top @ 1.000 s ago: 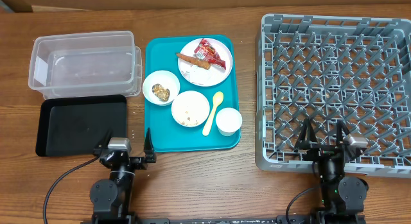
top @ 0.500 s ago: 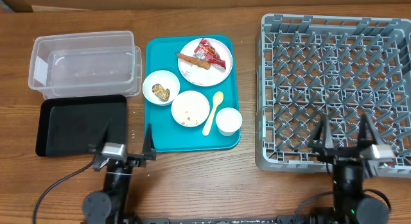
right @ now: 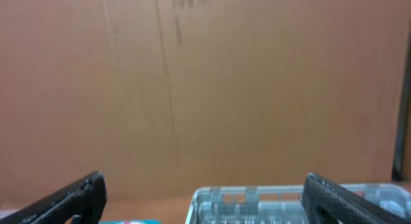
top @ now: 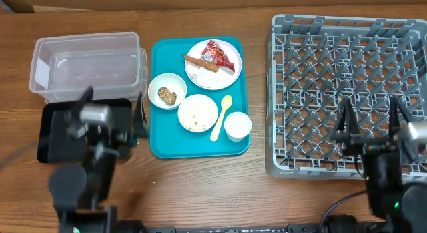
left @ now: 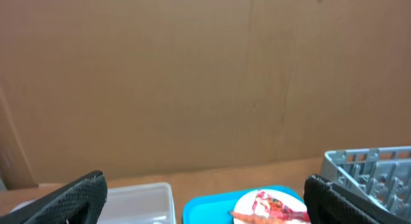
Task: Sort waste into correct bins and load items into the dishwasher
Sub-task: 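Raise the left arm from rest toward the white plate on the teal tray, then lower the left gripper onto the plate and grasp the carrot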
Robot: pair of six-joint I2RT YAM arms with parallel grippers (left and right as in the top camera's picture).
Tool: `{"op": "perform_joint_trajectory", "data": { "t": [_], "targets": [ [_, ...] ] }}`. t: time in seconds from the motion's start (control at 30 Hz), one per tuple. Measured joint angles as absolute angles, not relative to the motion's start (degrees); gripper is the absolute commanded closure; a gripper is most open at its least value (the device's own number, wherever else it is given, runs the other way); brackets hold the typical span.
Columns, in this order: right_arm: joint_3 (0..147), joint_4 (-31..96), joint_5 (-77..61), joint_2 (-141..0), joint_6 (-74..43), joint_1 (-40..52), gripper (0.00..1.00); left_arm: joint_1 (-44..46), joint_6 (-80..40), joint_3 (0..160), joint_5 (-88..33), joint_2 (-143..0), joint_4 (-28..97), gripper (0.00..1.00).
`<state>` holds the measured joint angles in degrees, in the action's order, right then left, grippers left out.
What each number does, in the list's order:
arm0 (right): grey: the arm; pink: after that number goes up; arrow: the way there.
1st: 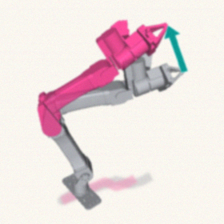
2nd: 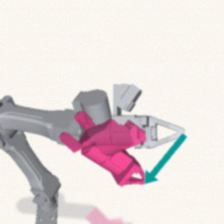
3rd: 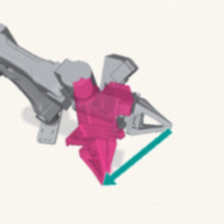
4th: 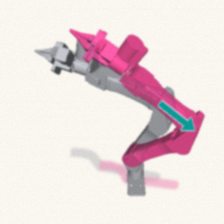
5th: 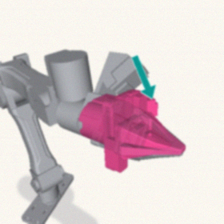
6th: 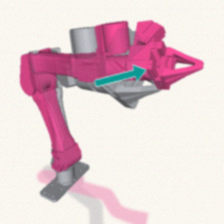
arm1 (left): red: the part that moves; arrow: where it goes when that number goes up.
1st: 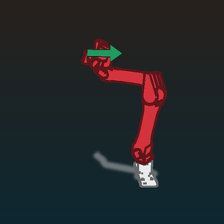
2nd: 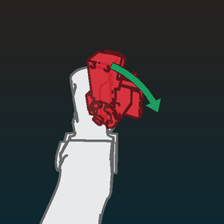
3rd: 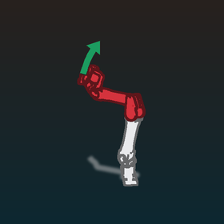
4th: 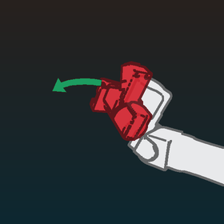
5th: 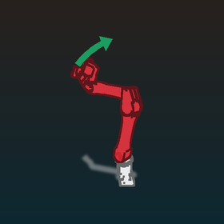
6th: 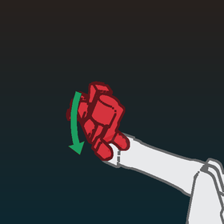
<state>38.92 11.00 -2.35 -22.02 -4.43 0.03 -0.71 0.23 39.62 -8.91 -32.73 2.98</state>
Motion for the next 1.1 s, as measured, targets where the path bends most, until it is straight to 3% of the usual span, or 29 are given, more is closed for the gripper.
{"op": "perform_joint_trajectory", "data": {
  "t": [0.2, 0.63, 0.83, 1.1],
  "targets": [
    [56.8, 26.85, -3.68, -36.77, -4.34, 0.03, 0.0, -0.71, 3.09, 64.05, -12.58, -52.53, 12.73, 0.0],
    [92.88, 61.23, -6.92, -69.89, -4.23, 0.03, 0.0, 6.98, 10.28, 124.81, -15.97, -98.45, 58.28, 0.0],
    [96.55, 66.43, -7.49, -79.0, -4.25, 0.03, 0.0, 12.73, 17.06, 130.96, -14.22, -109.1, 65.63, 0.0],
    [96.57, 75.72, -7.77, -86.21, -4.49, 0.03, 0.0, 14.79, 17.3, 131.17, -14.39, -119.98, 69.78, 0.0]
  ]
}}
